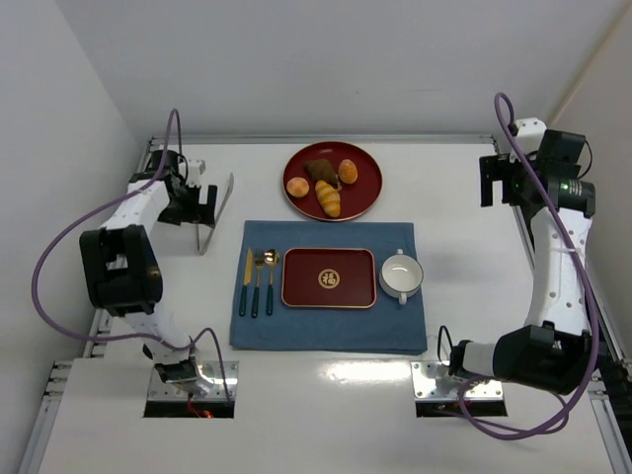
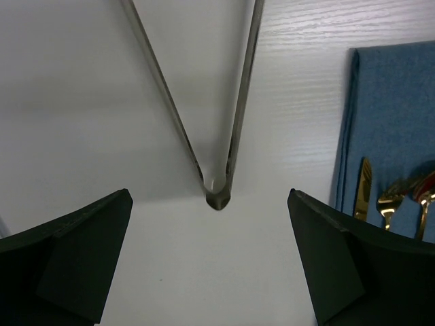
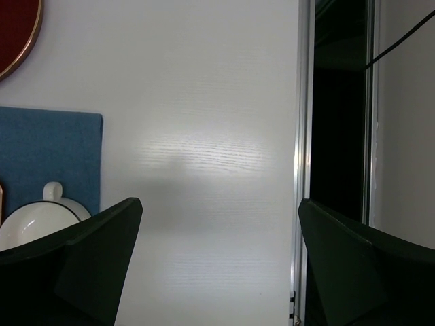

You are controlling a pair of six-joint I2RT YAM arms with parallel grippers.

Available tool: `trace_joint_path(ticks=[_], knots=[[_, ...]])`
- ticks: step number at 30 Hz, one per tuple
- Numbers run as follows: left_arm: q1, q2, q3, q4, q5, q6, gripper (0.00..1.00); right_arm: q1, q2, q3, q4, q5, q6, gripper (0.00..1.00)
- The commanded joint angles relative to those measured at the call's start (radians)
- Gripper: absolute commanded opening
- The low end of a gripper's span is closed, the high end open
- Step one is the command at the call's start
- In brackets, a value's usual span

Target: Place the bread

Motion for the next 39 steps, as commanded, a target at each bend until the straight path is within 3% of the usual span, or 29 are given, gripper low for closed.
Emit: trace_joint_path(ticks=[1,15,24,30,34,38,39], knots=[[-0.017,0.072,0.069,0.050,-0.012,0.011,1.00,-0.006,-0.026,-0.019,0.023,0.025,-0.020,1.00],[-0.026,0.334,0.234,0.073,-0.061,-0.026,1.00,-0.015,0.031,0.024,0.023,0.073,-0.040,1.00],[-0.026,0.419,0.264,0.053,-0.058,-0.017,1.00,-0.024,0.050,0.044,0.014,0.091,-0.040,1.00],[-0.026,0.450,0.274,0.044,-0.070,-0.026,0.92,-0.033,0.050,0.044,0.023,0.091,-0.040,1.00],[-0.026,0.482,0.274,0.035,-0.090,-0.026,0.54,-0.042,0.050,0.044,0.023,0.091,-0.040,1.00],[-0.035,0.505,0.306,-0.002,-0.099,-0.017,0.00,-0.042,0.028,0.035,0.023,0.091,-0.040,1.00],[-0.035,0.494,0.307,-0.011,-0.099,-0.006,0.00,-0.042,0.028,0.035,0.023,0.091,-0.040,1.00]])
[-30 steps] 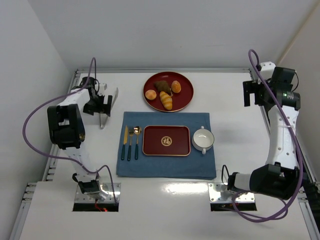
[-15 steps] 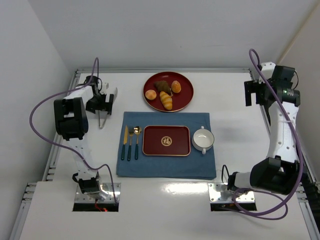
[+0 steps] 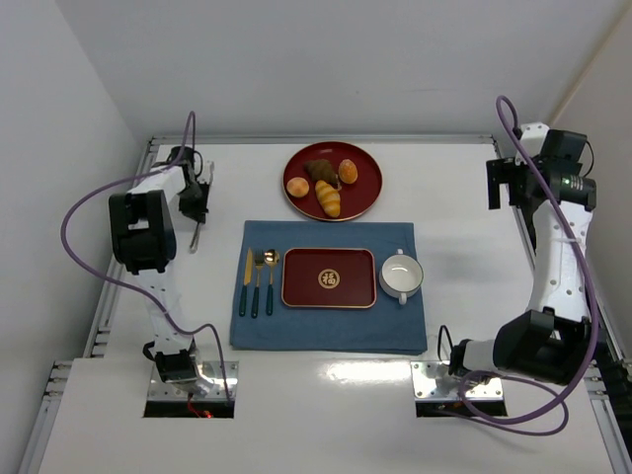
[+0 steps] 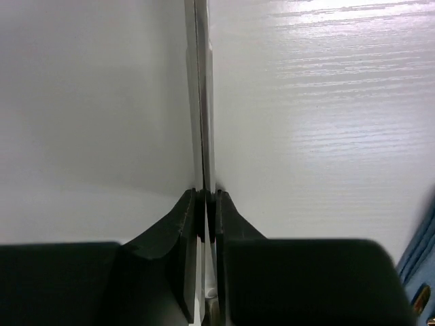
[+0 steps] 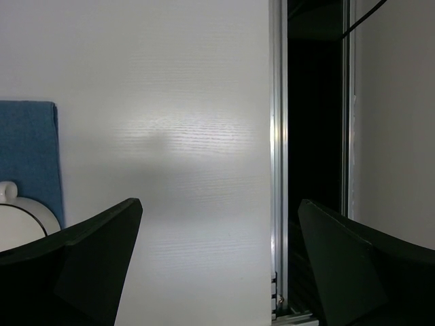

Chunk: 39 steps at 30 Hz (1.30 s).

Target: Place the bread

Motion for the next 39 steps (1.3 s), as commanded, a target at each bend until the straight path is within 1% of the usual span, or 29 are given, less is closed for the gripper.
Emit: trace_joint_path(ticks=[1,3,5,6,8,9,10,13,16,19,22,23,26,27,28,29,33,39], knots=[[-0.012,-0.001,0.011,-0.036,0.019,0.038,0.00,-0.015,-0.032,0.036,0.027,0.009,-0.004,1.00],[-0.012,-0.079,0.001,-0.036,0.043,0.064,0.00,-0.015,-0.032,0.026,0.027,0.009,-0.004,1.00],[-0.012,-0.183,-0.009,-0.045,0.108,0.094,0.00,-0.015,-0.044,0.003,0.027,-0.001,-0.004,1.00],[-0.012,-0.299,-0.018,-0.045,0.127,0.107,0.00,-0.015,-0.056,-0.006,0.027,-0.011,-0.004,1.00],[-0.026,-0.416,-0.057,-0.028,0.155,0.140,0.00,-0.015,-0.067,-0.025,0.036,-0.022,0.005,1.00],[-0.035,-0.468,-0.068,-0.017,0.155,0.150,0.00,-0.015,-0.078,-0.039,0.045,-0.034,0.005,1.00],[-0.044,-0.556,-0.068,-0.017,0.155,0.160,0.00,-0.015,-0.078,-0.039,0.045,-0.034,0.005,1.00],[-0.076,-0.665,-0.080,-0.068,0.145,0.174,0.00,-0.015,-0.089,-0.062,0.054,-0.047,0.005,1.00],[-0.096,-0.723,-0.068,-0.118,0.172,0.174,0.00,-0.015,-0.089,-0.062,0.055,-0.068,0.014,1.00],[-0.116,-0.745,-0.058,-0.138,0.172,0.154,0.01,-0.015,-0.070,-0.040,0.041,-0.091,0.024,1.00],[-0.127,-0.773,-0.058,-0.150,0.181,0.144,0.09,-0.015,-0.061,-0.014,0.032,-0.116,0.024,1.00],[-0.127,-0.782,-0.058,-0.151,0.181,0.134,0.16,-0.015,-0.061,-0.014,0.032,-0.116,0.024,1.00],[-0.127,-0.791,-0.058,-0.160,0.207,0.134,0.24,-0.015,-0.061,-0.003,0.032,-0.125,0.033,1.00],[-0.127,-0.791,-0.068,-0.160,0.218,0.134,0.31,-0.015,-0.061,-0.003,0.032,-0.125,0.033,1.00],[-0.127,-0.791,-0.068,-0.160,0.218,0.134,0.33,-0.015,-0.061,-0.003,0.032,-0.134,0.033,1.00],[-0.127,-0.791,-0.068,-0.160,0.227,0.134,0.33,-0.015,-0.061,-0.003,0.032,-0.134,0.033,1.00],[-0.127,-0.791,-0.068,-0.151,0.237,0.124,0.39,-0.015,-0.061,-0.003,0.032,-0.134,0.033,1.00],[-0.138,-0.791,-0.068,-0.151,0.255,0.115,0.41,-0.015,-0.061,-0.003,0.032,-0.134,0.033,1.00]])
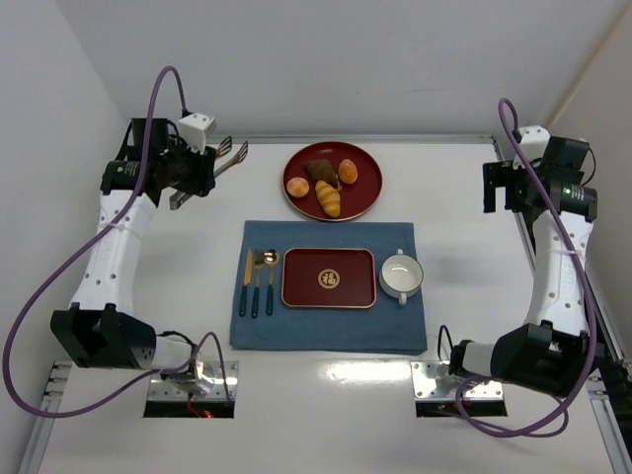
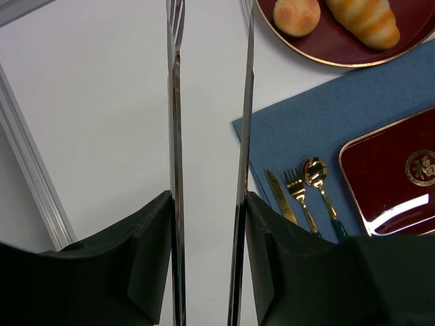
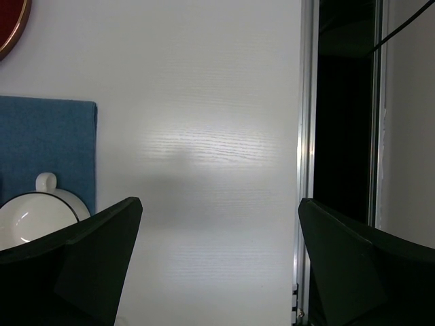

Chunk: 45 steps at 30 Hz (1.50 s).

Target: Place the bread

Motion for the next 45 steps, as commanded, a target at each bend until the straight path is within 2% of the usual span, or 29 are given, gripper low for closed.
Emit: trace_joint_path(ticks=[1,4,8,14,21,27,31,45], knots=[[-0.027,-0.022,0.004,0.023,0.037,-0.018,0.42,-0.006,0.003,0.037,0.020,-0.023,0.013,1.00],[-0.079,0.000,0.004,0.033,0.009,-0.009,0.55,-0.006,0.003,0.037,0.020,-0.023,0.013,1.00],[-0.182,0.066,0.013,0.043,-0.049,0.001,0.55,-0.006,0.012,0.048,0.020,-0.023,0.013,1.00],[-0.251,0.222,0.058,0.091,-0.069,0.010,0.55,-0.006,0.012,0.048,0.020,-0.013,0.013,1.00],[-0.315,0.414,0.194,0.111,-0.078,0.019,0.55,-0.006,0.012,0.028,0.020,0.007,0.003,1.00],[-0.335,0.544,0.320,0.082,-0.089,0.010,0.55,-0.006,0.003,0.019,0.020,0.034,-0.006,1.00],[-0.335,0.576,0.340,0.082,-0.123,0.020,0.55,-0.006,0.003,0.019,0.020,0.043,-0.006,1.00],[-0.335,0.629,0.237,0.125,-0.166,0.070,0.54,-0.015,0.003,0.032,0.011,0.034,-0.006,1.00]])
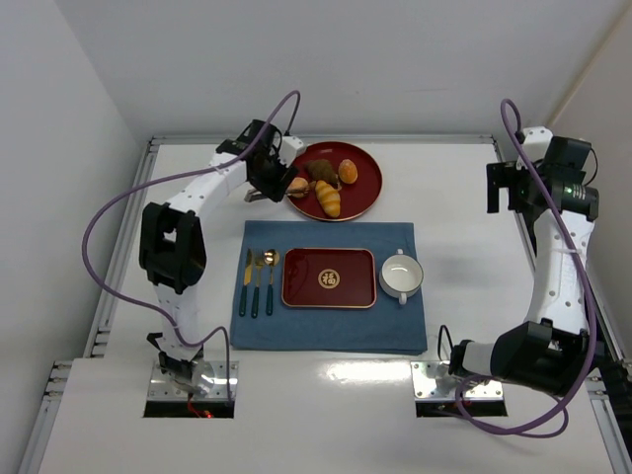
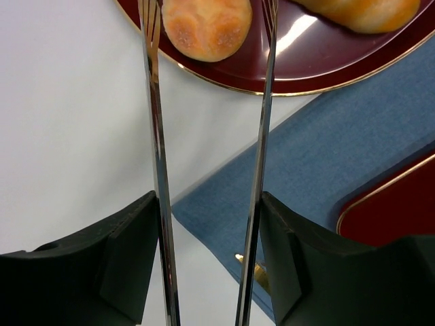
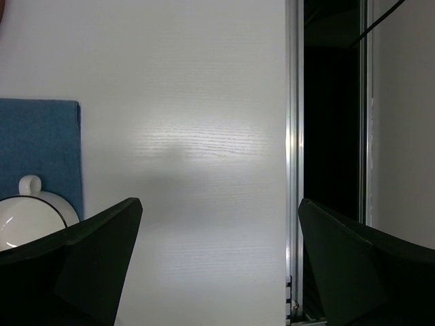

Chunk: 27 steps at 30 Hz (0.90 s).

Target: Place the bread

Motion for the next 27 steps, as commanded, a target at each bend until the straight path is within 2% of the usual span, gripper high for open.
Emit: trace_joint_path(ticks=[1,10,13,15,20,27], knots=[[0.003,0.032,-0.015,0.039,-0.019,0.023,0.54,-0.003,0.005,0.038,0.013,-0.015,-0.004,1.00],[0.012,0.060,-0.026,0.051,-0.017,0.023,0.52,0.006,0.078,0.070,-0.005,-0.039,-0.014,1.00],[0.012,0.060,-0.026,0.051,-0.017,0.023,0.35,0.006,0.088,0.083,-0.005,-0.059,-0.014,1.00],[0.012,0.060,-0.026,0.051,-0.031,0.023,0.30,0.006,0.088,0.083,-0.005,-0.059,-0.014,1.00],[0.021,0.060,-0.003,0.033,-0.040,0.023,0.30,0.006,0.097,0.083,-0.005,-0.059,-0.014,1.00],[0.021,-0.063,0.040,0.014,-0.028,0.001,0.27,0.016,0.132,0.040,0.048,-0.079,-0.047,1.00]])
